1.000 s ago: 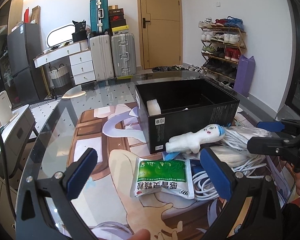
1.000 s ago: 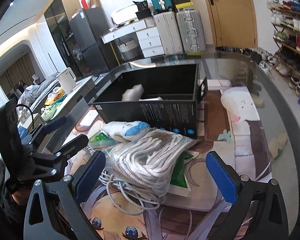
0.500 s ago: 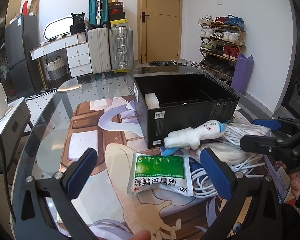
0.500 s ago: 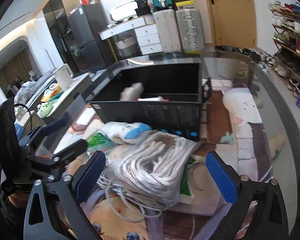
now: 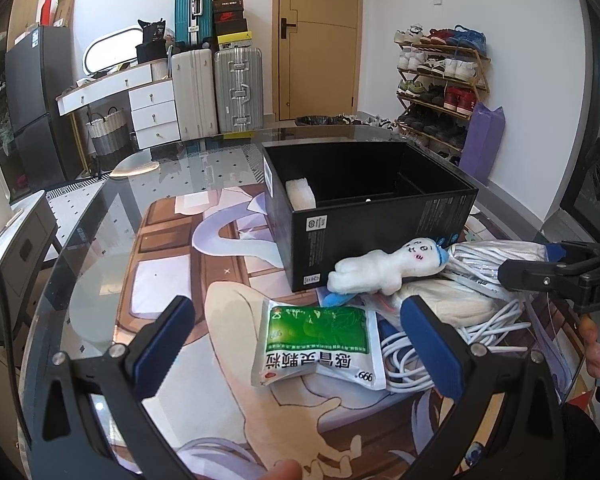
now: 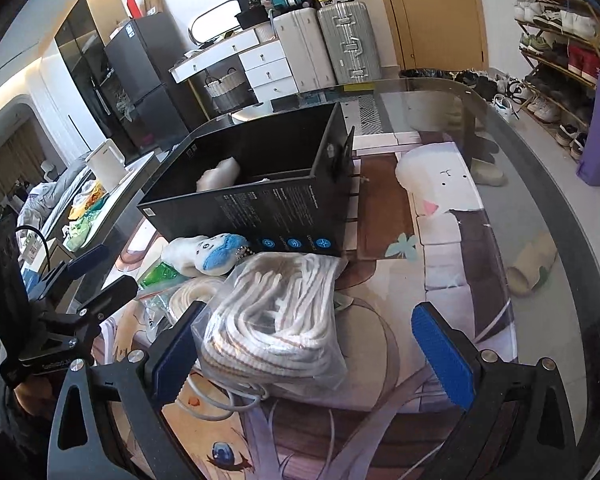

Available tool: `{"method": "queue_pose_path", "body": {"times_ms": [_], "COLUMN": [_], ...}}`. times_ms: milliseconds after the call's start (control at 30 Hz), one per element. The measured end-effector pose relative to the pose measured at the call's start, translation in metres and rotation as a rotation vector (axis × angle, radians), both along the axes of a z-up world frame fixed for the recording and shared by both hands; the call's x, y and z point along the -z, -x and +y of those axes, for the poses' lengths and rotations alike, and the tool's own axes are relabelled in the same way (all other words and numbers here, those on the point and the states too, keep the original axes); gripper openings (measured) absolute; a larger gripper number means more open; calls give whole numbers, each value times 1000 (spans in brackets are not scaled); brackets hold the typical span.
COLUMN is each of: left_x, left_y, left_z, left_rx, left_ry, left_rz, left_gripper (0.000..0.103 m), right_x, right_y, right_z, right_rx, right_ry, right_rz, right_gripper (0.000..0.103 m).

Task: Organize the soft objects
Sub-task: 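Grasp the bagged white rope coil with the right tool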

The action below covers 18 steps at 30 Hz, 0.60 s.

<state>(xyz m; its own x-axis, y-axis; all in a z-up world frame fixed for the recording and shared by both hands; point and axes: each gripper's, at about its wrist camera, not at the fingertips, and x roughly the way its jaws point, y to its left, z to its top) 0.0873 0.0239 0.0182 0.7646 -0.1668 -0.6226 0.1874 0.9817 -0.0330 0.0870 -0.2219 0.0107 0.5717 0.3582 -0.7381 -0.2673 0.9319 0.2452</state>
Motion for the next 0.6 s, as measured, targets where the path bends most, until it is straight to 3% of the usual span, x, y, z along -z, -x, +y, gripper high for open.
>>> {"method": "queue_pose_path", "body": {"times_ms": [233, 300, 400, 600], "left_x": [1, 1, 1, 3], "left_y": [-1, -1, -1, -2], "left_z": [-1, -1, -1, -2], "left_rx": [-1, 1, 2, 4], "left_ry": [0, 1, 1, -1], "left_rz": [11, 14, 17, 34], "left_gripper": [103, 103, 103, 103], "right_x": [5, 5, 6, 1], "right_y": [-8, -9, -10, -3], "right_z": [7, 10, 11, 12], "right_rx": [2, -2, -12, -43], "right_ry": [20, 22, 19, -5], "right_rz": [5, 6, 7, -15], "right_gripper": [98, 83, 71, 59]}}
